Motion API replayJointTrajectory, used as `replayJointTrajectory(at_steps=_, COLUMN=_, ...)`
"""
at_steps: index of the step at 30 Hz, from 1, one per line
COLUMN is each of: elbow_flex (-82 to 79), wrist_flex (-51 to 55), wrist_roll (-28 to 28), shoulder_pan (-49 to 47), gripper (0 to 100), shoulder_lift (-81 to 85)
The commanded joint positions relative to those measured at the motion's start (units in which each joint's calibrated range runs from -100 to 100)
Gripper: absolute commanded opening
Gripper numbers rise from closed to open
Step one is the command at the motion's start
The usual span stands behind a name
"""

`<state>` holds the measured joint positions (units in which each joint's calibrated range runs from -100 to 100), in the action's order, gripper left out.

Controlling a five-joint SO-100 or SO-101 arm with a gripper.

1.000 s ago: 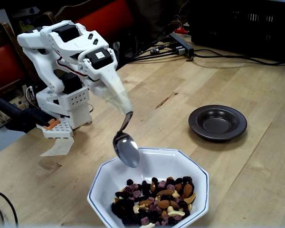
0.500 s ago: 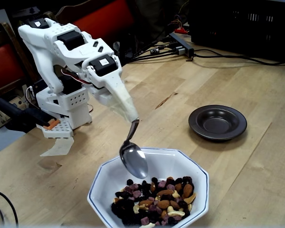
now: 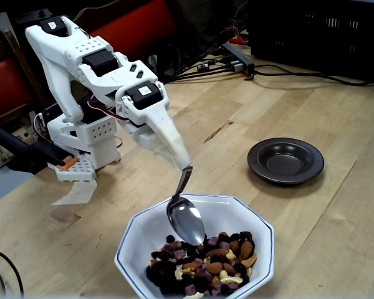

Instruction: Use spoon to transfer food from the white bowl to brown plate

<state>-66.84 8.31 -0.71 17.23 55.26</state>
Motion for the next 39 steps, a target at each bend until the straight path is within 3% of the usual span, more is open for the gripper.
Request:
replayJointTrajectory(at_steps=1, elbow_flex=3.4, wrist_flex=-1.4, wrist_roll=-0.1, shoulder_pan=0.6, gripper=2, shoulder_lift=-0.2)
replayJointTrajectory(at_steps=39, elbow_flex=-3.3, wrist_flex=-1.4, wrist_roll=-0.2, shoulder_pan=0.4, gripper=2, shoulder_lift=-4.0)
